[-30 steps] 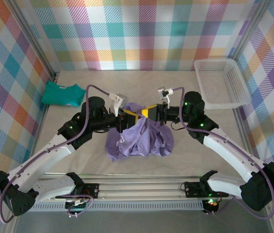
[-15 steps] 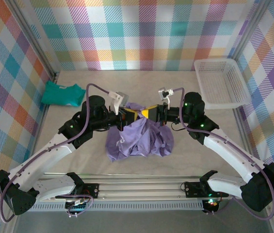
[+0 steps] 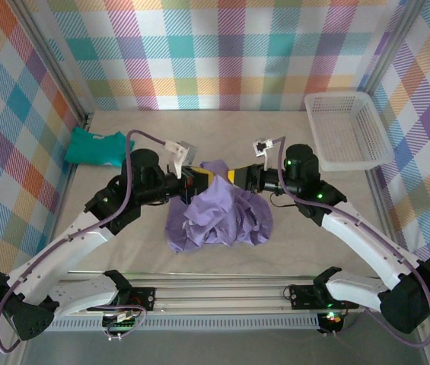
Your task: Fold the inside-out t-shirt
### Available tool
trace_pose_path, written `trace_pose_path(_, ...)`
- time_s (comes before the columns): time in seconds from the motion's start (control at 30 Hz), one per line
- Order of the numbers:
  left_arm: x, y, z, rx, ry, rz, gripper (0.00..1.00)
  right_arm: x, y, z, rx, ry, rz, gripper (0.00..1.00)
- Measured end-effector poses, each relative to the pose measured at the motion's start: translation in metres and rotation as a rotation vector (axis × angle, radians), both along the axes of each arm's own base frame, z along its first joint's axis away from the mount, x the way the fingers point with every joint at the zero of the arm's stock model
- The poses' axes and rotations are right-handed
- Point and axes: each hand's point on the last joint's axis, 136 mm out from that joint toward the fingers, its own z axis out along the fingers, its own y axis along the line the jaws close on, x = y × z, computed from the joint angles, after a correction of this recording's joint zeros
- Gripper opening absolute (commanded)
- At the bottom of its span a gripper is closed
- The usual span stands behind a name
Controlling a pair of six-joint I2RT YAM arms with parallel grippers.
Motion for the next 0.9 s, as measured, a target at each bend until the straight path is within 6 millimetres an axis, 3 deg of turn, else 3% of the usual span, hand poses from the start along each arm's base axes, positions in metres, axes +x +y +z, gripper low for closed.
trace_pose_path(0.1,0.005,-0.001,0.017,0.007,-0.006,0.056,0.0,-0.001,-0.006,-0.001,-0.066,-0.023,-0.066,0.44)
trace_pose_path(0.2,0.007,-0.004,0.023,0.023,0.002,0.097,0.0,-0.022,-0.002,0.005,-0.094,-0.09,-0.051,0.5)
trace_pose_path(0.3,0.009,-0.003,0.019,0.038,0.018,0.128,0.0,-0.037,0.001,0.01,-0.09,-0.159,-0.022,0.64)
trace_pose_path(0.5,0.006,-0.008,0.015,0.045,0.035,0.112,0.0,-0.029,0.009,-0.002,-0.129,-0.235,-0.006,0.71)
trace_pose_path(0.57,0.004,-0.009,0.015,0.042,0.036,0.1,0.0,-0.023,0.016,-0.009,-0.148,-0.246,0.004,0.67)
trace_pose_path(0.73,0.002,-0.009,0.016,0.038,0.03,0.09,0.0,-0.01,0.025,-0.026,-0.202,-0.254,0.003,0.22)
trace_pose_path(0.83,0.001,-0.007,0.012,0.048,0.027,0.094,0.0,-0.008,0.019,-0.027,-0.217,-0.274,-0.024,0.09)
trace_pose_path(0.9,0.002,-0.008,0.008,0.057,0.028,0.093,0.0,-0.011,0.011,-0.028,-0.23,-0.287,-0.045,0.06)
